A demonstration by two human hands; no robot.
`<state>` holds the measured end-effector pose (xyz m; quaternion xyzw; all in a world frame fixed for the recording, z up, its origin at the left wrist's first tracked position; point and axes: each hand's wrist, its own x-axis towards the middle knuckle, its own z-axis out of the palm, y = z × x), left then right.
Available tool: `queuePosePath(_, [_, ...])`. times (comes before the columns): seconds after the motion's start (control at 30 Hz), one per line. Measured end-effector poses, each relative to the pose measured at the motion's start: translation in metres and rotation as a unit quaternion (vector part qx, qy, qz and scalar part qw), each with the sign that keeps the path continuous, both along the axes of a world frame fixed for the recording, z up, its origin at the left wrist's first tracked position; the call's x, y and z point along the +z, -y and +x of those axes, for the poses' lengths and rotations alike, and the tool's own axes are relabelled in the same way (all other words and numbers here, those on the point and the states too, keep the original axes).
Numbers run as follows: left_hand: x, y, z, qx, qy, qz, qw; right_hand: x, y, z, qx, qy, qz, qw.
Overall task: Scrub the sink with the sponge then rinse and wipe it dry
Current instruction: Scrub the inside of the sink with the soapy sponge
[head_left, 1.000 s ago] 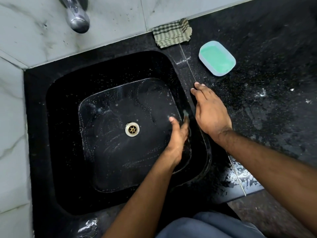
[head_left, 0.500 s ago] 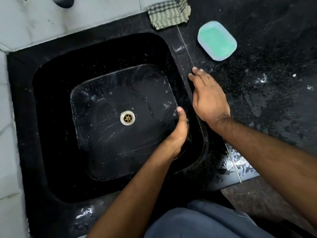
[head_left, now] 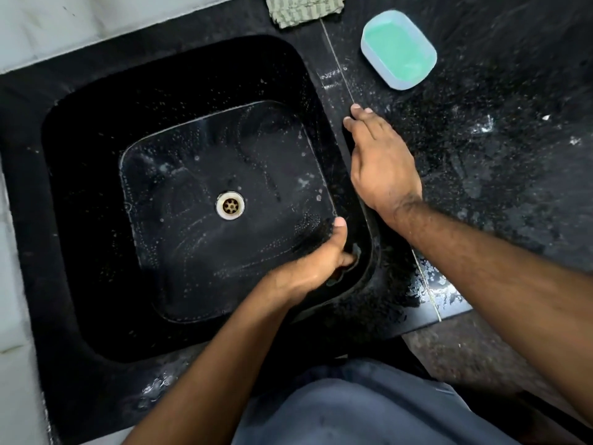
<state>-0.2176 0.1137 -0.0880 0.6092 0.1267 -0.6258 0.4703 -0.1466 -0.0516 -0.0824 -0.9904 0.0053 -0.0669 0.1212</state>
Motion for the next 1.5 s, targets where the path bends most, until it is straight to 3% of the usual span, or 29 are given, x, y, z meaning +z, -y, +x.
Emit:
queuePosePath(0.07, [0.0, -0.008, -0.007, -0.072, 0.069, 0.031, 0.995, -0.001, 0.0, 0.001, -0.002, 0.0, -0.002, 1.0])
queuePosePath(0.27, [-0.035, -0.009, -0.003, -0.078, 0.075, 0.04, 0.993, 0.002, -0.001, -0.001, 0.0, 0.001, 0.007, 1.0])
queuePosePath(0.37, [-0.014, -0.012, 0.005, -0.129, 0.066, 0.044, 0.988, 0.003, -0.001, 0.0, 0.003, 0.002, 0.003, 1.0])
queuePosePath(0.47, [-0.011, -0.021, 0.0, -0.106, 0.077, 0.0, 0.991, 0.003, 0.0, 0.001, 0.008, -0.001, -0.001, 1.0])
queuePosePath(0.53, [-0.012, -0.015, -0.012, -0.068, 0.114, 0.02, 0.991, 0.002, 0.0, 0.0, 0.008, 0.0, 0.002, 1.0])
queuePosePath(0.67, [-0.018, -0.013, -0.026, -0.129, 0.181, -0.013, 0.975, 0.004, 0.0, -0.002, 0.01, 0.008, 0.006, 1.0])
queuePosePath(0.87, [-0.007, -0.037, -0.022, -0.105, 0.205, 0.067, 0.971, 0.006, 0.001, -0.005, 0.03, 0.002, -0.011, 0.999])
queuePosePath(0.93, [0.0, -0.04, -0.031, -0.112, 0.239, 0.089, 0.96, 0.01, 0.0, -0.01, 0.099, 0.005, -0.001, 0.995])
queuePosePath(1.0, [0.013, -0.035, -0.038, -0.118, 0.289, 0.119, 0.943, 0.014, -0.009, -0.017, 0.255, -0.006, 0.002, 0.967])
queuePosePath(1.07, [0.02, -0.03, -0.045, -0.128, 0.318, 0.148, 0.928, 0.01, -0.021, -0.03, 0.367, -0.105, -0.021, 0.924])
queuePosePath(1.17, [0.031, -0.033, -0.058, -0.108, 0.336, 0.177, 0.919, -0.004, -0.045, -0.044, 0.376, -0.348, -0.036, 0.858])
queuePosePath(1.23, [0.037, -0.037, -0.069, -0.086, 0.353, 0.192, 0.912, -0.009, -0.056, -0.047, 0.418, -0.446, 0.014, 0.791])
queuePosePath(1.3, [0.042, -0.041, -0.08, -0.066, 0.385, 0.196, 0.899, -0.009, -0.064, -0.051, 0.456, -0.467, 0.062, 0.755])
queuePosePath(1.4, [0.045, -0.049, -0.104, -0.011, 0.457, 0.222, 0.861, -0.007, -0.067, -0.055, 0.439, -0.466, 0.154, 0.753])
queuePosePath(1.5, [0.045, -0.065, -0.128, 0.113, 0.511, 0.294, 0.8, -0.004, -0.069, -0.057, 0.458, -0.455, 0.135, 0.752])
